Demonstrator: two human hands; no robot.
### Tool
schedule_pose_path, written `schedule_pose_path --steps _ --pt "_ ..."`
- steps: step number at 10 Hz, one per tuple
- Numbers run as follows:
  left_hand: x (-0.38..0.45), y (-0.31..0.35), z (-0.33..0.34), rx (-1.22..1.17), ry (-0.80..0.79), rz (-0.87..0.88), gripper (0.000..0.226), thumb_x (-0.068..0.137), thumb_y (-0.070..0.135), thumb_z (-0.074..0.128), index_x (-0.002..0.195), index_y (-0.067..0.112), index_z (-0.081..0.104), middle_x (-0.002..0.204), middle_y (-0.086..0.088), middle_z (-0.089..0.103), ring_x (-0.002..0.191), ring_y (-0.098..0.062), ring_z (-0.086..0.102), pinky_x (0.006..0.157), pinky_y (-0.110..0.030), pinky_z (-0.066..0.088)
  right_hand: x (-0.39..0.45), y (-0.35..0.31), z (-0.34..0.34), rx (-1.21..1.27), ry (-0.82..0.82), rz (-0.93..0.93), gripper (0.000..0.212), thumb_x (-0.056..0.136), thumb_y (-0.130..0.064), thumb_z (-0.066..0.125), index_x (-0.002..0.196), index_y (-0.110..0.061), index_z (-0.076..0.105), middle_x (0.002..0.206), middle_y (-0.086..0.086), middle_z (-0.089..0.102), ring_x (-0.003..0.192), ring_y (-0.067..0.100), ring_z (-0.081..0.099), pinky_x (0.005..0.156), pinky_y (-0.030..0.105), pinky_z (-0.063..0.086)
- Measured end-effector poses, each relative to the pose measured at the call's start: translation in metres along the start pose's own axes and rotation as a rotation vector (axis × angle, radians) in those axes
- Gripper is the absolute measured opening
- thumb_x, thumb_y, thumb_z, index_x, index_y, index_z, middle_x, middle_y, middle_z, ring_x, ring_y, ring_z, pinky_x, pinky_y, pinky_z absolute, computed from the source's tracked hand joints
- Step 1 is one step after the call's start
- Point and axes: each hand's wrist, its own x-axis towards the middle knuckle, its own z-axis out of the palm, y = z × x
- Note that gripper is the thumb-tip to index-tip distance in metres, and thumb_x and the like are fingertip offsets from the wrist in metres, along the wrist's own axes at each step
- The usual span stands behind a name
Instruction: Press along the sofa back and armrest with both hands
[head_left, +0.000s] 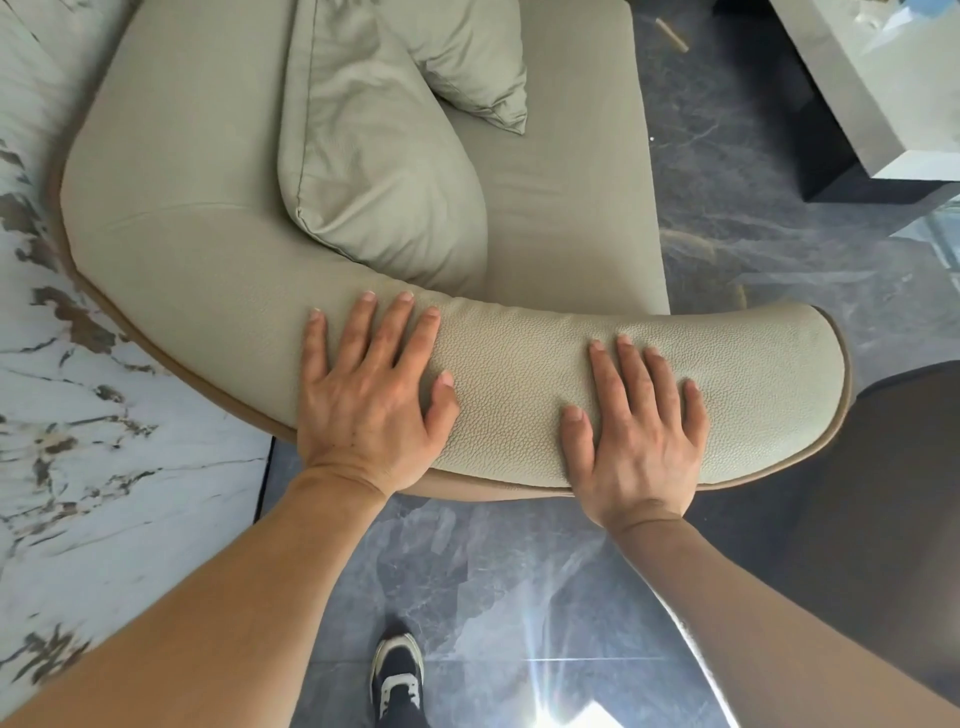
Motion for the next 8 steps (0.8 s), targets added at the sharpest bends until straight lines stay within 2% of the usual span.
schedule_pose_path --steps 1,2,3,4,5,6,7,8 --pt "0.0 0.001 -0.002 0.004 -0.049 -0.008 0.058 0.089 0.042 0.035 0.139 0.018 0.05 0.146 -0.007 0.048 0.138 -0.032 0.037 0.115 -0.06 0.015 -0.001 -0.002 -0.004 -0.009 -0.044 0.012 0.066 0.096 -0.056 0.015 0.146 -0.021 0.04 0.151 0.005 0.041 0.141 0.03 0.033 0.113 0.055 0.02" --pt "0.0 0.002 -0.006 0.016 -0.119 -0.017 0.06 0.089 0.044 0.03 0.142 0.018 0.046 0.149 -0.008 0.045 0.14 -0.033 0.034 0.116 -0.06 0.011 0.0 -0.004 -0.011 -0.019 -0.169 0.033 0.067 0.094 -0.055 0.016 0.151 -0.024 0.03 0.157 0.002 0.031 0.146 0.026 0.022 0.116 0.053 0.012" --pt "0.0 0.003 -0.009 0.031 -0.165 -0.016 0.063 0.09 0.045 0.025 0.144 0.018 0.042 0.152 -0.007 0.041 0.142 -0.033 0.03 0.116 -0.06 0.009 -0.001 -0.003 -0.015 -0.026 -0.253 0.035 0.069 0.092 -0.059 0.009 0.153 -0.029 0.018 0.162 -0.003 0.017 0.148 0.021 0.008 0.118 0.049 0.002" --pt "0.003 0.004 -0.016 0.048 -0.27 -0.026 0.067 0.09 0.05 0.013 0.15 0.023 0.029 0.159 -0.003 0.027 0.147 -0.029 0.017 0.117 -0.057 0.001 0.003 0.0 -0.024 0.01 -0.363 0.043 0.07 0.09 -0.062 0.003 0.154 -0.033 0.004 0.163 -0.007 0.002 0.148 0.016 -0.006 0.118 0.044 -0.007" --pt "0.004 0.005 -0.02 0.045 -0.379 -0.048 0.067 0.091 0.05 0.008 0.153 0.026 0.015 0.163 0.0 0.013 0.149 -0.026 0.004 0.117 -0.055 -0.005 0.008 -0.001 -0.033 0.03 -0.46 0.043 0.069 0.092 -0.062 0.008 0.153 -0.033 0.001 0.163 -0.007 -0.003 0.148 0.015 -0.01 0.118 0.043 -0.007" --pt "0.011 0.009 -0.035 -0.013 -0.553 -0.075 0.065 0.095 0.05 0.014 0.153 0.026 -0.002 0.164 0.001 -0.006 0.149 -0.025 -0.009 0.117 -0.053 -0.006 0.022 -0.001 -0.059 0.063 -0.666 0.056 0.067 0.096 -0.058 0.02 0.154 -0.031 -0.001 0.163 -0.007 -0.007 0.148 0.016 -0.009 0.119 0.044 -0.003" --pt "0.019 0.01 -0.055 -0.039 -0.722 -0.092 0.067 0.097 0.049 0.023 0.153 0.026 -0.006 0.163 0.002 -0.012 0.149 -0.025 -0.011 0.119 -0.051 -0.001 0.033 -0.001 -0.083 -0.012 -0.839 0.025 0.067 0.097 -0.058 0.021 0.154 -0.03 -0.002 0.163 -0.006 -0.01 0.148 0.019 -0.008 0.118 0.048 -0.002" --pt "0.022 0.013 -0.084 -0.066 -0.912 -0.089 0.064 0.099 0.049 0.025 0.154 0.027 0.0 0.164 0.002 -0.008 0.149 -0.026 -0.003 0.119 -0.05 0.004 0.045 0.003 -0.117 -0.067 -0.982 0.013 0.069 0.097 -0.059 0.016 0.154 -0.026 -0.003 0.163 -0.003 -0.007 0.149 0.024 -0.007 0.116 0.052 -0.004"
